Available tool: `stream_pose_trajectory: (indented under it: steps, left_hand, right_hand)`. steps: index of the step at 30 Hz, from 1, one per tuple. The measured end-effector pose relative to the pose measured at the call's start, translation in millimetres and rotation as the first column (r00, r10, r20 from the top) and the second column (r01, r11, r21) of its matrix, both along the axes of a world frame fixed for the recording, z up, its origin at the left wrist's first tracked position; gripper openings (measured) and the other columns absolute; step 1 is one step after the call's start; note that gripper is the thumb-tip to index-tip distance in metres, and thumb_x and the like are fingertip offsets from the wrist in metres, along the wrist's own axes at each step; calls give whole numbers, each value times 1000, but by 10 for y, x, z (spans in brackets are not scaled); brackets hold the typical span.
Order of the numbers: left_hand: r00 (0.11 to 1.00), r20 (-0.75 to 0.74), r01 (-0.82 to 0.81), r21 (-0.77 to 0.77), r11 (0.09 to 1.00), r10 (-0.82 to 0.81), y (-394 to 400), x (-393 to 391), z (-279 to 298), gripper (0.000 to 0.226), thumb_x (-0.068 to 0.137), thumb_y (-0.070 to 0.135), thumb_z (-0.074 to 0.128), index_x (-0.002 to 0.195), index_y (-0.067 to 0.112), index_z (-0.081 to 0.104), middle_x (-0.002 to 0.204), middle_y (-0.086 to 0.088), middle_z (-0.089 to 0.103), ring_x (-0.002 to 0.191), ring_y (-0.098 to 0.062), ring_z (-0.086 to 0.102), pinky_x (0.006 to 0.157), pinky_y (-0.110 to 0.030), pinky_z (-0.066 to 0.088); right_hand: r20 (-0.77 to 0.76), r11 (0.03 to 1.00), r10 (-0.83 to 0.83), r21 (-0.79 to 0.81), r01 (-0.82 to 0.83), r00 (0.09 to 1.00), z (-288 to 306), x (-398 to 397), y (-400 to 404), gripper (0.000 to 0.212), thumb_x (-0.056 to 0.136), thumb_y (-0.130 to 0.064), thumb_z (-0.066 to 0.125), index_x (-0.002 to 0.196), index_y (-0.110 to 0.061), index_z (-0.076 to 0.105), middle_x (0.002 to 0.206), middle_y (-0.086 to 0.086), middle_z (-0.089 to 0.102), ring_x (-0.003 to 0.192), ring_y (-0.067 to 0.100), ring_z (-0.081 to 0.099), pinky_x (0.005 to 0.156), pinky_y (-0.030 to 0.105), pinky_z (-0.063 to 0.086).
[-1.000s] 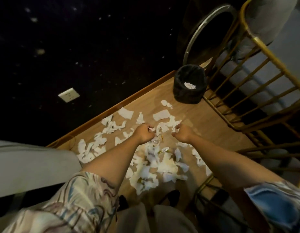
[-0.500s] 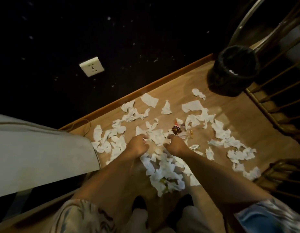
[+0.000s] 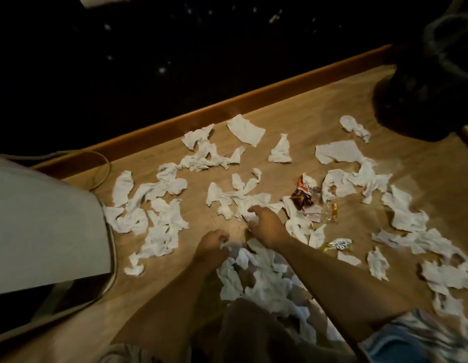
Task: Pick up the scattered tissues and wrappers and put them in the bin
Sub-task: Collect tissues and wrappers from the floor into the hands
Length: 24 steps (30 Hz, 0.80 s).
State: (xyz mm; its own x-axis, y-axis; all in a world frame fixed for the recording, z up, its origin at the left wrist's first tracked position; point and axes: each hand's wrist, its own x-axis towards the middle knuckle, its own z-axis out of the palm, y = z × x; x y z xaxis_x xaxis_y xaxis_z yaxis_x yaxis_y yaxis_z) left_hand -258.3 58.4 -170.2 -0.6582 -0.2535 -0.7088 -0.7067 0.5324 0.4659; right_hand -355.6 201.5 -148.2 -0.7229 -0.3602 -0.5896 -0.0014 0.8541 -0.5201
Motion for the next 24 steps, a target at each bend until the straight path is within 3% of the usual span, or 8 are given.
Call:
stream_pose_trajectory:
  steps: [3, 6, 9, 13, 18, 21, 24]
  left_hand:
    - [983, -186, 8, -17, 1000, -11, -75, -209, -404, 29, 91, 8, 50, 114, 19, 65, 113, 0, 64, 101, -15, 59, 94, -30, 49]
    - [928, -335, 131, -113, 985, -162, -187, -527, -624, 26, 90, 8, 50, 110, 13, 67, 109, -7, 69, 97, -23, 64, 87, -30, 50]
    - [863, -448, 178, -163, 970, -233, -231, -817, -626, 21, 93, 18, 53, 107, 17, 67, 102, -4, 71, 90, -21, 67, 80, -29, 51]
    - [763, -560, 236, -222, 946, -322, -172, -981, -473, 22, 93, 20, 55, 112, 16, 67, 101, 0, 68, 88, -17, 64, 79, -30, 52]
    - [695, -460, 495, -250, 832, -552, -132, -833, -393, 20, 92, 25, 58, 111, 24, 64, 107, 0, 66, 88, -13, 62, 82, -33, 54]
    - [672, -279, 622, -290, 727, -686, -146, -576, -506, 20, 90, 32, 60, 109, 27, 63, 111, 0, 62, 94, -13, 59, 84, -32, 53]
    - [600, -84, 701, -424, 574, -795, -209, -235, -712, 48, 79, 57, 64, 110, 22, 56, 115, -5, 51, 101, -20, 50, 86, -38, 50]
  right_hand:
    - [-83, 995, -40, -94, 32, 996, -364, -202, -103, 40, 92, -16, 50, 132, -15, 52, 130, 14, 56, 113, 29, 56, 96, 35, 47]
    - [-185, 986, -76, -159, 46, 980, -588, -406, -161, 37, 91, -14, 48, 127, -15, 55, 115, 15, 64, 97, 29, 62, 83, 32, 51]
    - [-283, 977, -129, -199, 74, 951, -664, -505, -151, 34, 90, -12, 49, 122, -16, 58, 102, 15, 68, 85, 28, 63, 75, 30, 50]
    - [-356, 962, -207, -244, 123, 911, -680, -409, -51, 32, 91, -13, 50, 122, -14, 59, 99, 14, 69, 88, 29, 64, 77, 31, 51]
    - [-314, 979, -168, -162, 122, 935, -742, 8, 141, 31, 92, -25, 55, 122, -18, 58, 100, 9, 69, 89, 24, 63, 81, 34, 52]
    - [-226, 995, -88, -75, 73, 970, -872, 274, 232, 42, 90, -43, 60, 121, -15, 59, 106, 12, 69, 95, 25, 64, 82, 33, 50]
    - [-251, 993, -6, 115, 36, 968, -1069, 576, 220, 63, 83, -61, 58, 128, -17, 54, 124, 12, 60, 113, 29, 56, 92, 37, 48]
